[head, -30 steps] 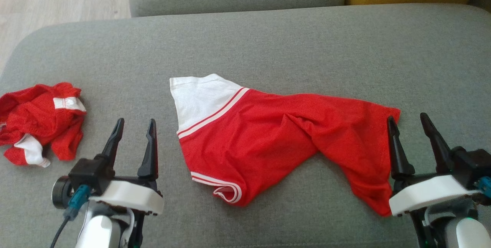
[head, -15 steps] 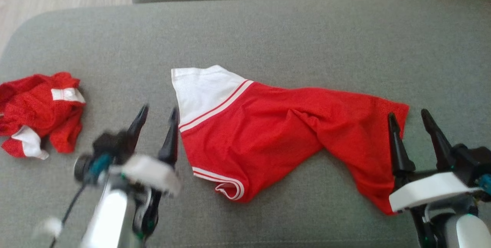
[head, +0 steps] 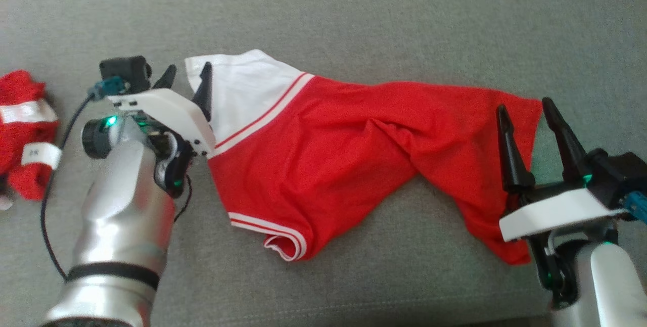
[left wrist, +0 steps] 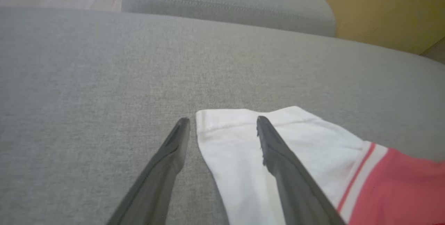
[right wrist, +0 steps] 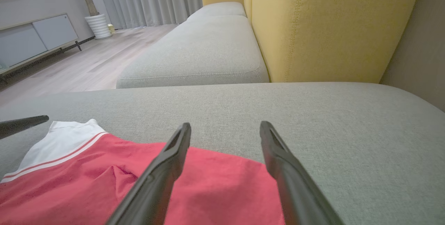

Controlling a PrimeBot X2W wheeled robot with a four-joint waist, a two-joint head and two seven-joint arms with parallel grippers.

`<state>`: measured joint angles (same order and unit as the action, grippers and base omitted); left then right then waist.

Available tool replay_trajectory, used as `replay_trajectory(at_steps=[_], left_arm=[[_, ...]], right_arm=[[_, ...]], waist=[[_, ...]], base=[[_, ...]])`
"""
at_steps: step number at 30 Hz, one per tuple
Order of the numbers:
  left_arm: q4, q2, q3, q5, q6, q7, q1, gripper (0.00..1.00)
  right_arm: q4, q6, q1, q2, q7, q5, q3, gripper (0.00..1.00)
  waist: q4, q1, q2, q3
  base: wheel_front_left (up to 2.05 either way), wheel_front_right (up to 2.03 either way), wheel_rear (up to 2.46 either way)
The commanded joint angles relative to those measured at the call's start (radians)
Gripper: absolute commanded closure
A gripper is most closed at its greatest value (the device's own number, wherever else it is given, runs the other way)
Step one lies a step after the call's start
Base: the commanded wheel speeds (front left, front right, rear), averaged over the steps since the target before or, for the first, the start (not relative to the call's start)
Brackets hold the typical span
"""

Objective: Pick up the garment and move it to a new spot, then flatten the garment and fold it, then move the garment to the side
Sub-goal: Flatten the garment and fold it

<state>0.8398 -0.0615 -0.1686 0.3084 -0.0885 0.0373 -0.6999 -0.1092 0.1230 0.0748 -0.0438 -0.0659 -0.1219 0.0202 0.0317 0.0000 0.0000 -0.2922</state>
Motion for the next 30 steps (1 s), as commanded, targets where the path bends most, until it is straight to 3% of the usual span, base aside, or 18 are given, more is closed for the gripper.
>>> replay_trajectory(at_steps=[1,6,7,8,9,19,24,30], left_arm=[[0.019,-0.038,0.034,0.003,0.000,0.005,-0.057,0.00],[0.187,-0.055,0.043,0.021,-0.009,0.020,-0.130,0.00],[0.213,-0.057,0.040,0.023,-0.013,0.020,-0.139,0.20],[0.234,-0.059,0.034,0.022,-0.017,0.022,-0.149,0.91],[0.252,-0.060,0.030,0.024,-0.021,0.027,-0.156,1.00],[0.351,-0.054,-0.018,0.033,-0.039,0.096,-0.196,1.00],[0.369,-0.042,-0.042,0.043,-0.041,0.122,-0.222,1.00],[0.369,-0.019,-0.082,0.070,-0.042,0.145,-0.236,1.00]], right_arm=[[-0.026,0.008,0.034,-0.006,0.012,-0.003,0.024,0.00],[0.001,0.008,0.049,-0.006,0.024,-0.015,0.020,0.00],[0.006,0.008,0.050,-0.006,0.026,-0.017,0.016,0.00],[0.009,0.008,0.051,-0.006,0.028,-0.017,0.010,0.00],[0.014,0.008,0.052,-0.006,0.030,-0.017,0.004,0.00],[0.124,0.008,0.134,-0.009,0.019,-0.006,-0.107,0.00],[0.254,0.008,0.263,-0.062,-0.010,-0.003,-0.144,0.00],[0.434,0.008,0.331,-0.099,-0.121,-0.036,-0.120,0.00]], waist=[[0.027,0.0000,0.0000,-0.032],[0.053,0.0000,0.0000,-0.050],[0.056,0.0000,0.0000,-0.050],[0.059,0.0000,0.0000,-0.051],[0.061,0.0000,0.0000,-0.050],[0.053,0.0000,0.0000,-0.041],[0.036,0.0000,0.0000,-0.058],[0.013,0.0000,0.0000,-0.075]], base=[[0.00,0.00,0.00],[0.00,0.00,0.00],[0.00,0.00,0.00],[0.00,0.00,0.00],[0.00,0.00,0.00],[0.00,0.00,0.00],[0.00,0.00,0.00],[0.00,0.00,0.00]])
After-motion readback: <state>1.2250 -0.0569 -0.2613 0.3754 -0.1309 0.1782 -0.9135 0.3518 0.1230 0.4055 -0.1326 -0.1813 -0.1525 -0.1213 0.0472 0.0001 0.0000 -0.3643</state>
